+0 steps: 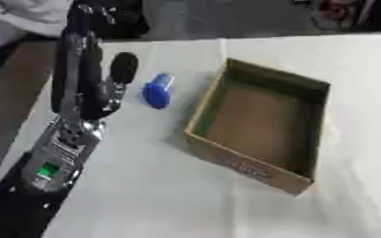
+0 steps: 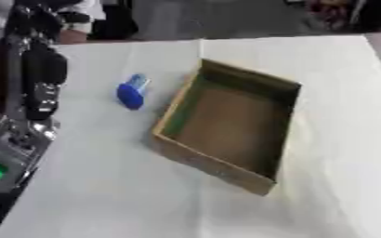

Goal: Pick up objects on the table and place them in the box.

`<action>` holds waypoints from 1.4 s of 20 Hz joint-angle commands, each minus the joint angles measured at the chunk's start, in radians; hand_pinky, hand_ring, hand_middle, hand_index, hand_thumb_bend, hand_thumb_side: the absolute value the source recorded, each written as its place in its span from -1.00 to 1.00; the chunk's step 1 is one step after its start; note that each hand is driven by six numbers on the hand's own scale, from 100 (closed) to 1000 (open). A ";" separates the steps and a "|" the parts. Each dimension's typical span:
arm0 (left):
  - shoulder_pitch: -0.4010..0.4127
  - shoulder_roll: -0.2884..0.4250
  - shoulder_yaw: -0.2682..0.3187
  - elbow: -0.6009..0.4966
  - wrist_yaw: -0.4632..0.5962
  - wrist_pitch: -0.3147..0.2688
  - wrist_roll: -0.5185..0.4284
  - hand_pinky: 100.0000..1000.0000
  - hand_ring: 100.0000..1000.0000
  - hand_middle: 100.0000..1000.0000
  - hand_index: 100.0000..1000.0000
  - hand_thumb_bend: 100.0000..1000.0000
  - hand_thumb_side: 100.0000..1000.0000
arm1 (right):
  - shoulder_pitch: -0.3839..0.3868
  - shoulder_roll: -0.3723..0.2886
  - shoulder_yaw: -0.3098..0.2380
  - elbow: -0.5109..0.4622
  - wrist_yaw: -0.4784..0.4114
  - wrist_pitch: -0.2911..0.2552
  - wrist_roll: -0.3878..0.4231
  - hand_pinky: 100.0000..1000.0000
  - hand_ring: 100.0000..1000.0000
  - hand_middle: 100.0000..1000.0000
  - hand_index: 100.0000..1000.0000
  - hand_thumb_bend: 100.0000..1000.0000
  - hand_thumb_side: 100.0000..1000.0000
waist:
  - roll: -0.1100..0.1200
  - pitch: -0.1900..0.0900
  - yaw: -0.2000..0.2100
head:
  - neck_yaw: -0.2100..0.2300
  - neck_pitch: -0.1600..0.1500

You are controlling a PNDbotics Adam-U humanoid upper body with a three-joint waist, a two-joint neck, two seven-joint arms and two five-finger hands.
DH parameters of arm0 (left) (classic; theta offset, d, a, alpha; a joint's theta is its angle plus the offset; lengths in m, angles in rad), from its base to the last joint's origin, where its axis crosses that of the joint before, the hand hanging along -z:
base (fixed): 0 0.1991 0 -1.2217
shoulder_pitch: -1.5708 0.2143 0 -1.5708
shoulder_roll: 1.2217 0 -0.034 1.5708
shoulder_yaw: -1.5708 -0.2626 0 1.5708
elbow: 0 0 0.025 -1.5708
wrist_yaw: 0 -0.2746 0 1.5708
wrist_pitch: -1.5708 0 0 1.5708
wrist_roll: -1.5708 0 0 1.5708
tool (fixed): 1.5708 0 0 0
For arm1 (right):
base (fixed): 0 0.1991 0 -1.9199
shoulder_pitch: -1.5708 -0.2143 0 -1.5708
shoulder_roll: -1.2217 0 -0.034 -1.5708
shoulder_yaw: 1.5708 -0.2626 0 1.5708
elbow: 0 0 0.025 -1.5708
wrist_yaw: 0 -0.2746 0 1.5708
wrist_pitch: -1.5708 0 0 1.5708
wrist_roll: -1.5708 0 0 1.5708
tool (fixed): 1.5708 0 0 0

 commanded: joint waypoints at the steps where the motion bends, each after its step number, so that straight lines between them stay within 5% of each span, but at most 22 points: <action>1: -0.006 0.016 0.009 -0.020 0.001 -0.002 0.000 0.27 0.45 0.78 0.80 -0.02 0.48 | -0.012 -0.018 -0.008 -0.015 -0.003 0.001 0.002 -0.78 -0.42 -0.48 -0.25 -1.00 0.71 | -0.002 -0.015 0.000 | -0.016 0.009; 4: -0.006 0.016 0.009 -0.020 0.000 -0.003 0.000 0.28 0.45 0.78 0.80 -0.02 0.48 | -0.012 -0.019 -0.008 -0.015 -0.002 0.002 0.002 -0.78 -0.42 -0.48 -0.25 -1.00 0.70 | -0.002 -0.015 -0.001 | -0.020 0.023; 10: -0.008 0.029 0.014 -0.020 0.007 0.019 -0.022 0.23 0.41 0.78 0.82 -0.01 0.47 | -0.016 -0.017 -0.008 -0.015 0.002 -0.002 0.016 -0.77 -0.43 -0.48 -0.24 -1.00 0.70 | 0.000 -0.014 -0.016 | -0.002 -0.008; 17: -0.009 0.203 0.045 -0.020 -0.062 0.073 -0.159 -0.32 0.04 0.43 0.84 0.01 0.43 | -0.001 -0.020 -0.023 -0.015 0.000 0.002 -0.001 -0.78 -0.42 -0.48 -0.25 -1.00 0.80 | 0.006 -0.021 -0.020 | 0.002 -0.009; 22: -0.006 0.348 0.050 -0.020 -0.141 0.113 -0.330 -0.25 0.06 0.44 0.84 0.02 0.42 | 0.002 -0.023 -0.025 -0.015 0.009 0.020 -0.021 -0.78 -0.42 -0.48 -0.25 -1.00 0.81 | 0.011 -0.024 -0.022 | -0.001 0.008; 28: -0.015 0.496 0.026 -0.020 -0.214 0.189 -0.600 0.12 0.34 0.66 0.87 -0.01 0.38 | 0.001 -0.026 -0.021 -0.015 0.018 0.031 -0.036 -0.79 -0.42 -0.49 -0.25 -1.00 0.84 | 0.017 -0.028 -0.027 | 0.007 0.029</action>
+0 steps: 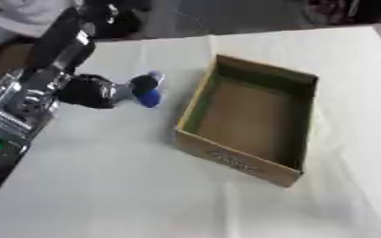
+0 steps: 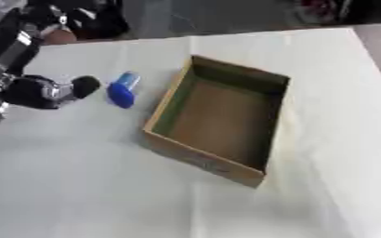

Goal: Pick up objects on the table and place them in the box.

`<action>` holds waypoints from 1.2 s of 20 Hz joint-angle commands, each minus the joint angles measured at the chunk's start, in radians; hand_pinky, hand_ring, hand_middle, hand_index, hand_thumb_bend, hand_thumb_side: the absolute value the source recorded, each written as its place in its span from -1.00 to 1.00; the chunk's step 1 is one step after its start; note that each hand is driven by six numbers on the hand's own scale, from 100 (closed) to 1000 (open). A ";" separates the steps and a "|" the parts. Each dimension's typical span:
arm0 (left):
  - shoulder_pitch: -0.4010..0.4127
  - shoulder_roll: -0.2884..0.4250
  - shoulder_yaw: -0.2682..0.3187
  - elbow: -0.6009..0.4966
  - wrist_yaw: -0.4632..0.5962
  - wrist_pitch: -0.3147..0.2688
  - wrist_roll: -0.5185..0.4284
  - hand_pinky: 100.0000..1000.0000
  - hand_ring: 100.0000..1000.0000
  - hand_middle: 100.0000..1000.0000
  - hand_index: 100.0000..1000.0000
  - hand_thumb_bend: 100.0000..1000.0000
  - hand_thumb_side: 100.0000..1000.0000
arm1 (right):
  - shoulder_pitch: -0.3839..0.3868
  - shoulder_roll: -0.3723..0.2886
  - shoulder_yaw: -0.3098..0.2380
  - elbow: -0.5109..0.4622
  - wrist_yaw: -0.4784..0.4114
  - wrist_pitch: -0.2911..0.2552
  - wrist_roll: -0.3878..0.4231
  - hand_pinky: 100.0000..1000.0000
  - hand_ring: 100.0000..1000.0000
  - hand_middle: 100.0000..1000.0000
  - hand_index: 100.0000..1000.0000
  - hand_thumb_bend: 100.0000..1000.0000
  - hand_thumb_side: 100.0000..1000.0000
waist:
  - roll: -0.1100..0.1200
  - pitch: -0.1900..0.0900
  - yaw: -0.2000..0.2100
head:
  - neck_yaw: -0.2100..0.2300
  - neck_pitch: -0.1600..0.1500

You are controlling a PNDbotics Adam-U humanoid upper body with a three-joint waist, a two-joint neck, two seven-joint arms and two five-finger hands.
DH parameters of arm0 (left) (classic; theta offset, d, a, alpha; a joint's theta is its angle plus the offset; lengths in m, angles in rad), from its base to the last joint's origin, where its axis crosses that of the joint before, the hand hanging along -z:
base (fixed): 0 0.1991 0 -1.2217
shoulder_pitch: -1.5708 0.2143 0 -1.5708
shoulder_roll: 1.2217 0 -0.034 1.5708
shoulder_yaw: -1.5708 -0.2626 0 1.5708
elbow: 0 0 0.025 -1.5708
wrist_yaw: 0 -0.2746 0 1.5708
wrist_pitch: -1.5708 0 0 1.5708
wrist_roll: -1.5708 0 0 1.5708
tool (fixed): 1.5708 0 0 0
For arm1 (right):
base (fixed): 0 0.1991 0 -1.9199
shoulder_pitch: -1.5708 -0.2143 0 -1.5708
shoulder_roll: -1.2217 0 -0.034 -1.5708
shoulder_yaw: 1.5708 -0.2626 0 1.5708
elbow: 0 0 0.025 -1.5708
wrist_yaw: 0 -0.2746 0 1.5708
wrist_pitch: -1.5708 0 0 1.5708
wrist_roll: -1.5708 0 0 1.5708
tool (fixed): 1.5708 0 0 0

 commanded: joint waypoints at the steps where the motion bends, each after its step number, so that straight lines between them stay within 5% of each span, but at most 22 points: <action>1: -0.019 0.097 -0.002 -0.016 -0.026 0.036 -0.133 0.15 0.37 0.68 0.88 0.00 0.37 | -0.005 -0.025 -0.007 -0.015 0.007 0.004 -0.008 -0.79 -0.42 -0.49 -0.25 -1.00 0.84 | -0.001 -0.017 -0.002 | 0.015 0.012; 12: -0.104 0.224 -0.043 0.055 0.025 0.104 -0.494 0.31 0.49 0.75 0.91 0.29 -0.13 | -0.011 -0.027 0.001 -0.015 0.008 0.014 -0.006 -0.79 -0.42 -0.49 -0.25 -1.00 0.84 | 0.008 -0.018 -0.015 | 0.033 0.019; 24: -0.220 0.219 -0.066 0.233 -0.026 0.075 -0.623 0.38 0.54 0.76 0.91 0.21 -0.28 | -0.024 -0.021 0.008 -0.015 0.000 0.023 0.006 -0.79 -0.41 -0.49 -0.24 -1.00 0.84 | 0.013 -0.012 -0.030 | 0.058 0.006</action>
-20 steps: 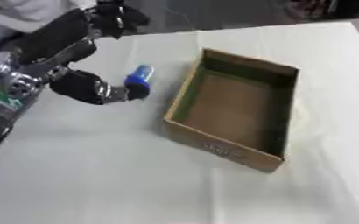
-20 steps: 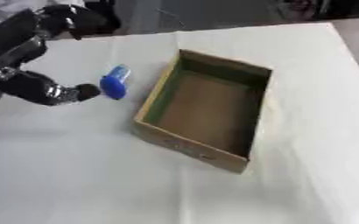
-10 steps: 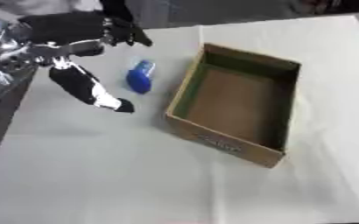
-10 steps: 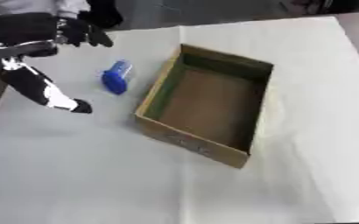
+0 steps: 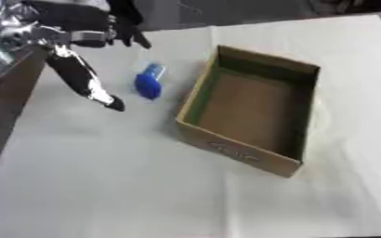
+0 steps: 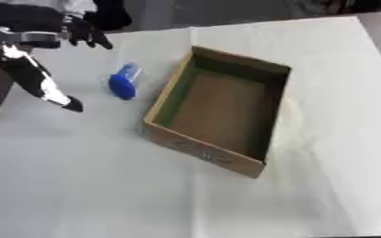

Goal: Pick up objects on the table and place them in the box.

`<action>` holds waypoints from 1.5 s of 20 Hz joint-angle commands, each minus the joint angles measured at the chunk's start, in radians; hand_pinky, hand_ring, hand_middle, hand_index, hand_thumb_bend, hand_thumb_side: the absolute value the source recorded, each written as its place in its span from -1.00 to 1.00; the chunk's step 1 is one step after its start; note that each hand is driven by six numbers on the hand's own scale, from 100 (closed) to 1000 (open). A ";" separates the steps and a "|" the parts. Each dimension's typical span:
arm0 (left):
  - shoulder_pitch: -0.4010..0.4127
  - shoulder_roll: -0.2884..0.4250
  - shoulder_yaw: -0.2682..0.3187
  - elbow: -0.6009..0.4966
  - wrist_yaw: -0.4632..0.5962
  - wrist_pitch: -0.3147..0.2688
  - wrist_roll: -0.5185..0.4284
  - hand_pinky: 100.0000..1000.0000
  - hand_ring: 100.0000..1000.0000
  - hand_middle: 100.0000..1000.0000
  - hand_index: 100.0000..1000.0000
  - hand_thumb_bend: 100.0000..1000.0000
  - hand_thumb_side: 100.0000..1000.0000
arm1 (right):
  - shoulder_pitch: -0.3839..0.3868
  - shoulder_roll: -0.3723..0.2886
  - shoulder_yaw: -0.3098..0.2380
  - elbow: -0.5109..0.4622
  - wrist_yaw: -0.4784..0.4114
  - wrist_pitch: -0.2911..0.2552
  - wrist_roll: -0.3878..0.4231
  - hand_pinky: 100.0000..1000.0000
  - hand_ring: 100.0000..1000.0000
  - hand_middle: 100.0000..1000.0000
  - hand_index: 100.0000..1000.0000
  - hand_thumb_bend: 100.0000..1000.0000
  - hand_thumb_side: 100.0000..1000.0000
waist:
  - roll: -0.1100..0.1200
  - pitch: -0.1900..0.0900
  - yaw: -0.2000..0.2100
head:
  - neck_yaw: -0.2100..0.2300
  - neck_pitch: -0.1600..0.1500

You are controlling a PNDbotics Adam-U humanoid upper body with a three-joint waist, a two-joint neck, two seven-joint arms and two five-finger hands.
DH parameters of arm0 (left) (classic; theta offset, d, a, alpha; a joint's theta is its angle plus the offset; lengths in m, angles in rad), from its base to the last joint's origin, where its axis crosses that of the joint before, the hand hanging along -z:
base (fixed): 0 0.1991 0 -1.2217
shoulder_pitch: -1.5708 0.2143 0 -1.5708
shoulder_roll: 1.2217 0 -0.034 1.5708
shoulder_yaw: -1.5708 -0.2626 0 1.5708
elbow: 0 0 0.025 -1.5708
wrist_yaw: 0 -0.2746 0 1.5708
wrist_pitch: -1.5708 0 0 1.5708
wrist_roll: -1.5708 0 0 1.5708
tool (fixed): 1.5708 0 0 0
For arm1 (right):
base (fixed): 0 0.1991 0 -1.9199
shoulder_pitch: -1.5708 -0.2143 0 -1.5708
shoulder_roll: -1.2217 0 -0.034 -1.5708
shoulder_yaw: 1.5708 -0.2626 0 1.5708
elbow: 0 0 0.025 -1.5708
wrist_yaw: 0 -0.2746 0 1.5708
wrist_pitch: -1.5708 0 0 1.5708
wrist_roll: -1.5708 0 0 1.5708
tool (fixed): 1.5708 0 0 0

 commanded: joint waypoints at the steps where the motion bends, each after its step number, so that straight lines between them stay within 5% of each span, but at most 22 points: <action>1: -0.037 0.023 0.007 0.041 -0.018 -0.006 -0.025 0.38 0.53 0.76 0.92 0.23 -0.28 | -0.016 -0.020 -0.003 -0.015 -0.006 0.004 0.005 -0.79 -0.41 -0.49 -0.24 -1.00 0.84 | 0.000 -0.010 -0.004 | 0.029 -0.015; 5: -0.078 0.007 0.000 0.098 -0.057 -0.017 -0.052 0.42 0.56 0.77 0.90 0.15 -0.35 | -0.025 -0.020 -0.004 -0.015 -0.011 0.009 0.007 -0.79 -0.41 -0.48 -0.24 -1.00 0.84 | 0.004 -0.009 -0.012 | 0.073 -0.012; 30: -0.244 -0.092 -0.059 0.322 -0.161 -0.120 -0.104 0.43 0.56 0.76 0.90 0.23 -0.41 | -0.073 -0.010 -0.013 -0.015 -0.050 0.033 0.015 -0.78 -0.41 -0.49 -0.25 -1.00 0.84 | 0.018 0.011 -0.054 | 0.071 -0.032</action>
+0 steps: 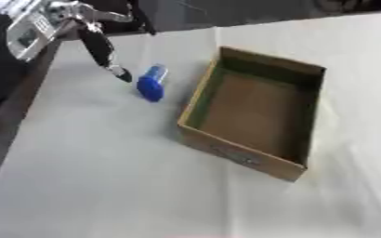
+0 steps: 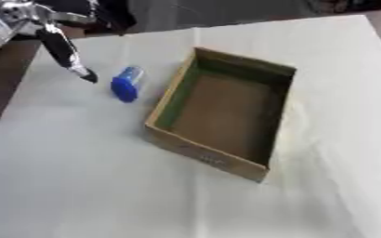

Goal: Pick up objects on the table and place them in the box.

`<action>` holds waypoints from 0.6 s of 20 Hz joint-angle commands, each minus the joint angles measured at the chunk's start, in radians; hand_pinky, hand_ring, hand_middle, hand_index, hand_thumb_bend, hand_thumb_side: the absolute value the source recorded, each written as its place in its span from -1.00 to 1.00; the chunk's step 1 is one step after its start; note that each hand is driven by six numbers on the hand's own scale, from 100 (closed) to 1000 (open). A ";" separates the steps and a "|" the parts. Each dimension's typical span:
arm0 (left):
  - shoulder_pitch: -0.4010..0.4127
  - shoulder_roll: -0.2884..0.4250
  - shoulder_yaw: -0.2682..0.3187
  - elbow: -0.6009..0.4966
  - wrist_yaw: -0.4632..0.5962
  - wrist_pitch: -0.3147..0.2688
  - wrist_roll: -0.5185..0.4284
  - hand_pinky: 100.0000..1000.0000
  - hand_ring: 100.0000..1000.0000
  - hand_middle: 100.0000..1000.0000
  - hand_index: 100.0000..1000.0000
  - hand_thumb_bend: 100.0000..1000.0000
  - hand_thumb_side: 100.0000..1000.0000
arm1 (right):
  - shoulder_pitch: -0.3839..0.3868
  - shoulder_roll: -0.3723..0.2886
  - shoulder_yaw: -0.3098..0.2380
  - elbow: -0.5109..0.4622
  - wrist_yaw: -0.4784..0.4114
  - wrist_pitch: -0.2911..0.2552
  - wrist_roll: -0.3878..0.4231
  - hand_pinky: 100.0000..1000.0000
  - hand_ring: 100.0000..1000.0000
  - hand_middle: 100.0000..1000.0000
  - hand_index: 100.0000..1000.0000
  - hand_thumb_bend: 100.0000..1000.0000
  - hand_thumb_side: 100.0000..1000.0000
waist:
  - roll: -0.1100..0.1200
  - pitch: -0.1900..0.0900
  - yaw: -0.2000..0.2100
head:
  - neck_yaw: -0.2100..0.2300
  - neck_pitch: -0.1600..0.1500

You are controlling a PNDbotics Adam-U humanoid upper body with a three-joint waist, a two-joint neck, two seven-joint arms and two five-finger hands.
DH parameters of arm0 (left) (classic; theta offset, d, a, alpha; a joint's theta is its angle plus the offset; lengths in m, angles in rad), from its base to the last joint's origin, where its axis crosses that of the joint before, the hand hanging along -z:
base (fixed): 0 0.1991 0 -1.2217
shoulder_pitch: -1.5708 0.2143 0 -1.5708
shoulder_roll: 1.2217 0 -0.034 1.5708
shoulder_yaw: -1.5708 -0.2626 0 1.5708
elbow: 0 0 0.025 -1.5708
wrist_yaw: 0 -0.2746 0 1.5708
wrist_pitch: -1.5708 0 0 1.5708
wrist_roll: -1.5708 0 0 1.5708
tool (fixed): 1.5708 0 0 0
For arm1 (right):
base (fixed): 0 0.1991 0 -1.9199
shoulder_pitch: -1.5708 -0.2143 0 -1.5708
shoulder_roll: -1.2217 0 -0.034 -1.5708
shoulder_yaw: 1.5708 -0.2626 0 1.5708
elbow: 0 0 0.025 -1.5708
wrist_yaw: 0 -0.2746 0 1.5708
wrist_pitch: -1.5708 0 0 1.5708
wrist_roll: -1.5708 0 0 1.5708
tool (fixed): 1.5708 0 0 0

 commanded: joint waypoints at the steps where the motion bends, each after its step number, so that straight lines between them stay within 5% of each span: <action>1: -0.023 0.017 0.004 0.005 -0.007 -0.004 -0.011 0.42 0.55 0.73 0.90 0.23 -0.42 | -0.020 -0.011 -0.012 -0.015 -0.011 0.003 -0.003 -0.78 -0.41 -0.49 -0.25 -1.00 0.83 | -0.002 -0.010 -0.002 | 0.012 -0.014; 12: -0.043 -0.002 -0.006 0.033 0.010 0.002 -0.053 0.41 0.53 0.66 0.92 0.29 -0.41 | -0.039 -0.012 -0.018 -0.015 -0.031 0.008 -0.003 -0.78 -0.41 -0.49 -0.25 -1.00 0.83 | 0.003 -0.003 -0.013 | 0.008 -0.019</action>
